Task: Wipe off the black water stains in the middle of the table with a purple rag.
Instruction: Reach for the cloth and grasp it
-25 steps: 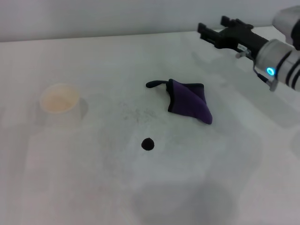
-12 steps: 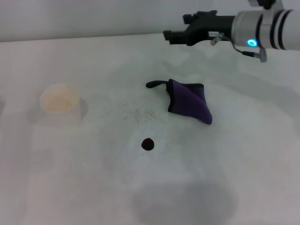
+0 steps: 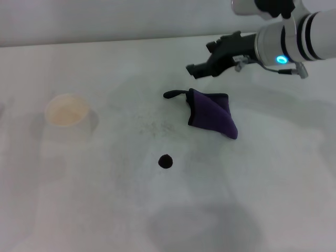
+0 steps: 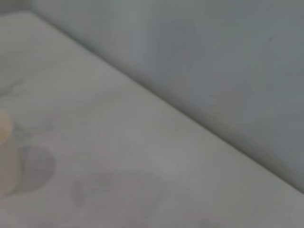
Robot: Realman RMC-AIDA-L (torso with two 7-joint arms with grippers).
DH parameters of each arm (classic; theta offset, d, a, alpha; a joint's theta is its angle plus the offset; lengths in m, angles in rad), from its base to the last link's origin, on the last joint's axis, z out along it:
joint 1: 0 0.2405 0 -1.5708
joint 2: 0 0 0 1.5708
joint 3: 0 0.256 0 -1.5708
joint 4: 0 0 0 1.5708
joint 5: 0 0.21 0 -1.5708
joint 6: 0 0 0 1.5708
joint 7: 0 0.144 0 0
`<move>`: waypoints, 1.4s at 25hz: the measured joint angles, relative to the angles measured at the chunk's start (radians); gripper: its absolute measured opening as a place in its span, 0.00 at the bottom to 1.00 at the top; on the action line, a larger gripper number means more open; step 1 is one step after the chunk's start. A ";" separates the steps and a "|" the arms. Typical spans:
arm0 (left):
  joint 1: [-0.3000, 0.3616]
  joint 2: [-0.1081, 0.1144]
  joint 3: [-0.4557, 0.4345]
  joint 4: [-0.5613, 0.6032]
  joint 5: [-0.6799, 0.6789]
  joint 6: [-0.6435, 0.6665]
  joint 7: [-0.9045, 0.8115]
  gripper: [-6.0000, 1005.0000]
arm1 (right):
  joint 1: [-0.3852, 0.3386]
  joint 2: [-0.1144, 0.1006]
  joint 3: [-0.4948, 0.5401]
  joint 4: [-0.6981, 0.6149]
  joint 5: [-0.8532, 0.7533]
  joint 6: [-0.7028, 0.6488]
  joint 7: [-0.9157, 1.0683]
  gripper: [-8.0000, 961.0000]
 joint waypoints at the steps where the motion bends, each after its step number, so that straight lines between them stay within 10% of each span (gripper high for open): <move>1: -0.001 0.000 -0.005 0.001 0.000 0.000 0.000 0.87 | -0.006 -0.001 -0.019 0.013 -0.014 0.001 0.019 0.86; 35: -0.037 -0.001 -0.021 0.022 0.000 0.020 -0.005 0.87 | -0.001 -0.001 -0.044 -0.132 -0.016 -0.001 0.051 0.86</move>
